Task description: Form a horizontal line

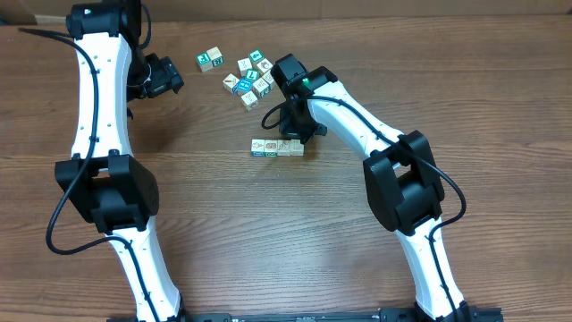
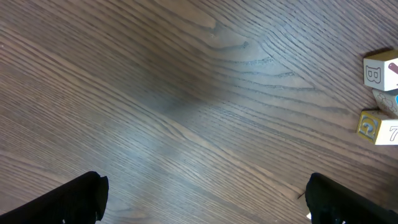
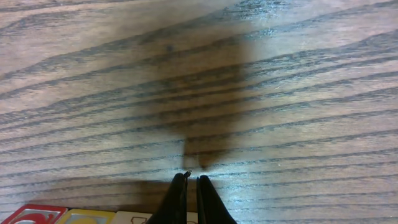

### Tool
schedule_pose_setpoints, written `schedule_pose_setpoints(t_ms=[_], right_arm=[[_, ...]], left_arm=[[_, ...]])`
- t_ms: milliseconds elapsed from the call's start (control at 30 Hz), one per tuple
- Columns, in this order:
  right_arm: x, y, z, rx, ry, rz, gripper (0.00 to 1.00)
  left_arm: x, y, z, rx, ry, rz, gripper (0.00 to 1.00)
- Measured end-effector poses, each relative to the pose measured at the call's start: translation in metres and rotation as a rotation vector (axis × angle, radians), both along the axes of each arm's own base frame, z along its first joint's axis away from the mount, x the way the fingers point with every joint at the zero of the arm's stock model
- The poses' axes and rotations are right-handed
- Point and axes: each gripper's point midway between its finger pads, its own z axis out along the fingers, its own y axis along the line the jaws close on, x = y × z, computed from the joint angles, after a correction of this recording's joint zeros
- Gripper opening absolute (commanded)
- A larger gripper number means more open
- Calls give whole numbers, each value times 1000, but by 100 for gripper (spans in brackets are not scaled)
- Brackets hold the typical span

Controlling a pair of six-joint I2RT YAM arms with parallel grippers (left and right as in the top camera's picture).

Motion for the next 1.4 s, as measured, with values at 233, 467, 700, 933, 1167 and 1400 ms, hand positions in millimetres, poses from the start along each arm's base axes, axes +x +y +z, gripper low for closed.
schedule_pose_setpoints(t_ms=[233, 467, 700, 933, 1167, 1400], right_arm=[[-3, -2, -1, -7, 12, -1, 4], [-4, -1, -1, -2, 18, 2, 4], [-5, 1, -1, 0, 20, 5, 4], [-5, 1, -1, 1, 20, 6, 4], [-6, 1, -1, 1, 21, 6, 4], [-6, 1, -1, -1, 23, 6, 4]], left_arm=[[0, 0, 0, 0, 0, 0, 100], [0, 0, 0, 0, 0, 0, 99], [0, 0, 0, 0, 0, 0, 100], [0, 0, 0, 0, 0, 0, 100], [0, 0, 0, 0, 0, 0, 100], [0, 0, 0, 0, 0, 0, 100]])
